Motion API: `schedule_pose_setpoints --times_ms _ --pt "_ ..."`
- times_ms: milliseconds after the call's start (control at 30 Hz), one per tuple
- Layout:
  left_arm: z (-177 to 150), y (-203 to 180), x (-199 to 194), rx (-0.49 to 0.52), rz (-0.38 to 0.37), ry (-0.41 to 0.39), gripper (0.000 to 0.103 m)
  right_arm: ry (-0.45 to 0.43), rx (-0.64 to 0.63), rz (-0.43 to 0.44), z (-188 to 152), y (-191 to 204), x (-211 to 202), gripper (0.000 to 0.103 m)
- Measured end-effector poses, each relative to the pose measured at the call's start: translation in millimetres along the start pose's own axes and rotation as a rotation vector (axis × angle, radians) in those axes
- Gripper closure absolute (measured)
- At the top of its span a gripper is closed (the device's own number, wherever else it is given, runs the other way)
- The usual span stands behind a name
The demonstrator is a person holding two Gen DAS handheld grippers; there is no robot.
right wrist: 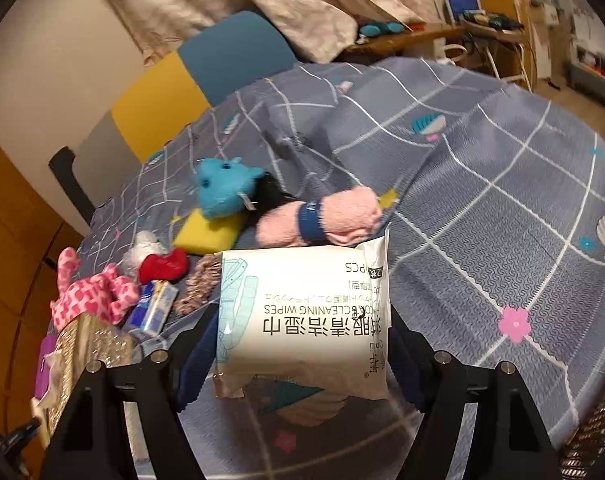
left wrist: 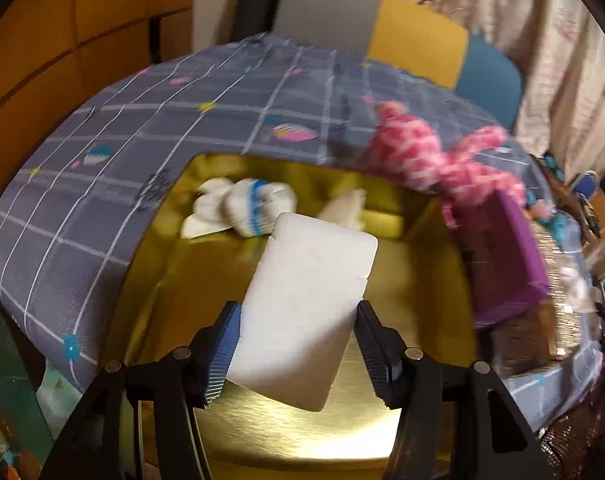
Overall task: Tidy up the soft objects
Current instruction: 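Release the white sponge into the gold tray with the left tool while the right tool holds the wipes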
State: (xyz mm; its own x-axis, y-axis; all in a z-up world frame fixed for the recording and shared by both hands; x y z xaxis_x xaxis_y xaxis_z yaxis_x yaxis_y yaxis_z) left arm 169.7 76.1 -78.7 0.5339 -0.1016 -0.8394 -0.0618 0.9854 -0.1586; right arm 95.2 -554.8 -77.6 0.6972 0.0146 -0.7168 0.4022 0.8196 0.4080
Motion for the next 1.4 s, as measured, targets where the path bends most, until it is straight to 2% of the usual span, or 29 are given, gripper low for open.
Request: schedule_pose_setpoints --times_ms 67,267,733,833,1133,1333,1400 --pt "-0.4 12.5 13.3 -0.019 0.027 0.031 0.045 -0.014 -0.023 0.005 -3.2 11.3 -7.9 0.026" --pt "-0.2 33.0 34.6 -0.023 0.064 0.059 0.045 -0.040 -0.030 0.060 -17.7 45.9 -26.2 0.026" --pt "11.6 50.0 59.9 -0.003 0.094 0.083 0.041 -0.075 -0.100 0.193 -39.6 139.5 -54.4 0.026" --pt "10.7 52.3 59.9 -0.010 0.085 0.091 0.041 -0.075 -0.127 0.229 -43.3 163.3 -59.4 0.026" --pt "3.3 64.7 49.0 -0.070 -0.003 0.076 0.039 -0.065 -0.238 0.320 -63.5 235.1 -69.6 0.026" --pt "9.5 70.5 47.1 -0.078 -0.008 0.055 0.037 -0.037 -0.316 0.385 -84.3 284.3 -70.3 0.026" --pt "10.4 70.7 46.4 -0.068 -0.006 0.051 0.033 -0.022 -0.341 0.408 -93.0 299.9 -69.4 0.026"
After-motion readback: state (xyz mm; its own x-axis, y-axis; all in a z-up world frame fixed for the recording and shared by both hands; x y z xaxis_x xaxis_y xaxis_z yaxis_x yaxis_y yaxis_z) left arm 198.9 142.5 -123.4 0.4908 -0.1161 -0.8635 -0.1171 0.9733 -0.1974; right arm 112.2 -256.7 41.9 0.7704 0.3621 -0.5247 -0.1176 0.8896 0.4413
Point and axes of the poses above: each gripper's, at about its wrist camera, not at the fingertips, and x roughly the way its jaws point, y to its left, z to its top, the point moved 2 cm from there along x, roughly the way its jaws point
